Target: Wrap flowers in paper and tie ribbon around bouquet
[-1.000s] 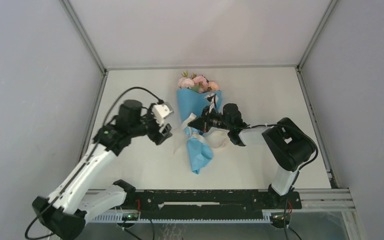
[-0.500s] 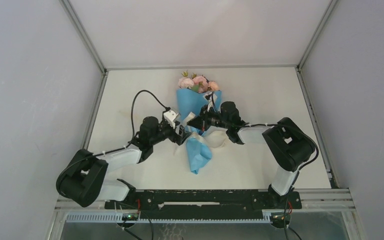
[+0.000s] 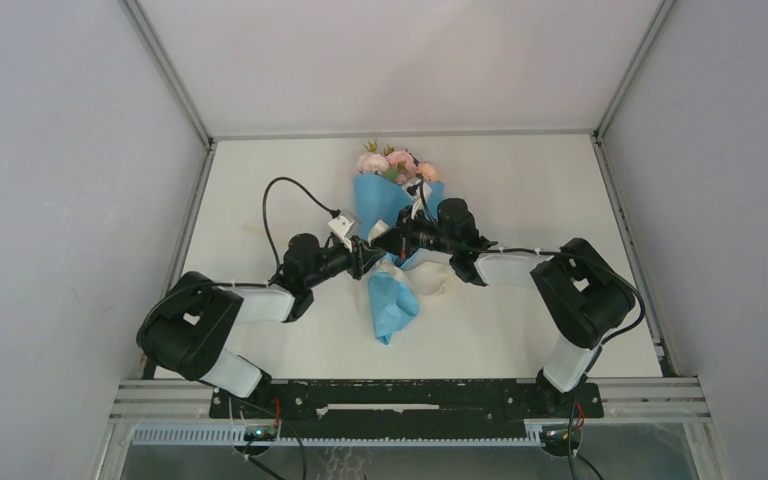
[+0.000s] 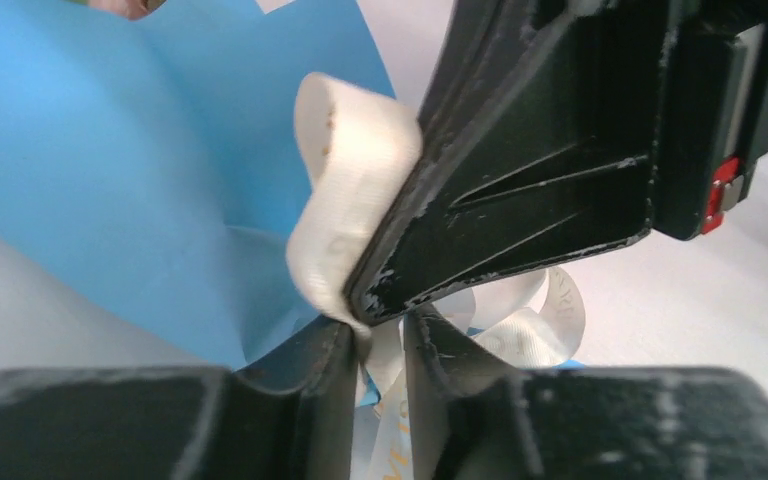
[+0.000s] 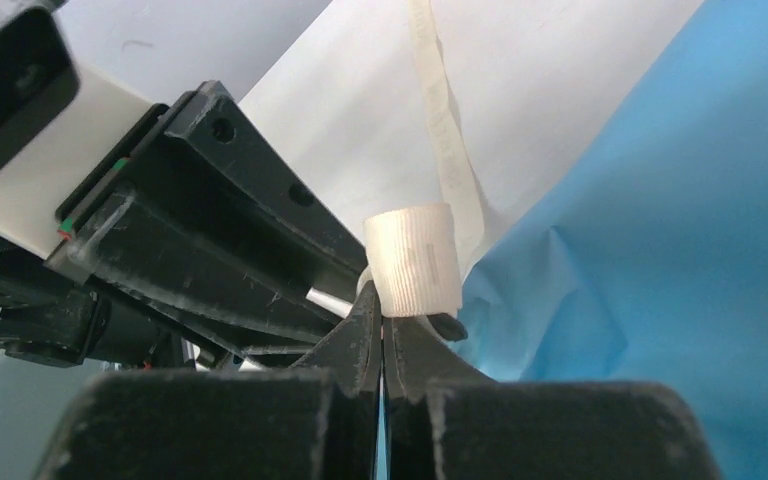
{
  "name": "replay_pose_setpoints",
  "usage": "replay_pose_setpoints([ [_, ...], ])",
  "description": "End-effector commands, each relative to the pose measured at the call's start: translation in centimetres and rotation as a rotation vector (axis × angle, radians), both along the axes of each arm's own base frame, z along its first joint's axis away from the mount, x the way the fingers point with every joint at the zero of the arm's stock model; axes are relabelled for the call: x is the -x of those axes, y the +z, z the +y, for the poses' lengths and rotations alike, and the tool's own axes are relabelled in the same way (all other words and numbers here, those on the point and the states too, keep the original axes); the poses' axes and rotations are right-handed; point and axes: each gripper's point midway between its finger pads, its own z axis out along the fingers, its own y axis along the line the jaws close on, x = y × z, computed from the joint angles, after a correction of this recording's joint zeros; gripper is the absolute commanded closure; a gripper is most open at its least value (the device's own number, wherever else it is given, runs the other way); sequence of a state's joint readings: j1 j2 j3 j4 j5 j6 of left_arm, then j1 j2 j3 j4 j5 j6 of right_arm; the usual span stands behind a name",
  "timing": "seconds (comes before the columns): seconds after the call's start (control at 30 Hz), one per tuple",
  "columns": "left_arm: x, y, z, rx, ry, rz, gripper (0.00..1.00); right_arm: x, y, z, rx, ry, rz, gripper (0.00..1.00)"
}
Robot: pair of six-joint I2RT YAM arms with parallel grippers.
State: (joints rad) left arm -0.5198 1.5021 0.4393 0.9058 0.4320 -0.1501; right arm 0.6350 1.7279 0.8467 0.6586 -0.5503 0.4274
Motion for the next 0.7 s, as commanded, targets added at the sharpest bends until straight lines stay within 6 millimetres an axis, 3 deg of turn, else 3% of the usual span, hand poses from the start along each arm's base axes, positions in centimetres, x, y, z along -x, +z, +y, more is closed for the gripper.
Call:
replay_pose_setpoints([
  [0.0,-0.6,3.4,-0.8,0.098,0.0,-0.089,0.88,-0.9,3.4,0.7,-0.047,-0.006,-0.088,1.0],
  [0.03,-0.6,3.4,-0.7,0.099,0.007,-0.088,0.97,-0.9,3.4,0.7,-0.045,-0.004,-0.087,1.0],
  [0.1,-0.7,3.4,-0.5,0.1,0.018,-0.088,1.0,-0.8,3.6,0.4,-0.041,-0.001,-0.092,0.95],
  [0.27,-0.9,3.3,-0.2,0.103,0.039,-0.087,1.0,-0.9,4.3,-2.6,0.059,-0.012,-0.103,0.59],
  [0.4,-0.9,3.2,-0.1,0.101,0.048,-0.09,1.0,1.5,2.3,-5.7,0.245,0.027,-0.086,0.44],
  [0.53,-0.9,3.1,0.0,0.1,0.05,-0.092,1.0,5.5,0.1,-6.1,0.331,0.178,-0.037,0.32],
  [0.67,-0.7,2.9,-0.1,0.097,0.042,-0.094,1.0,5.8,-0.9,-6.0,0.321,0.242,-0.048,0.34],
])
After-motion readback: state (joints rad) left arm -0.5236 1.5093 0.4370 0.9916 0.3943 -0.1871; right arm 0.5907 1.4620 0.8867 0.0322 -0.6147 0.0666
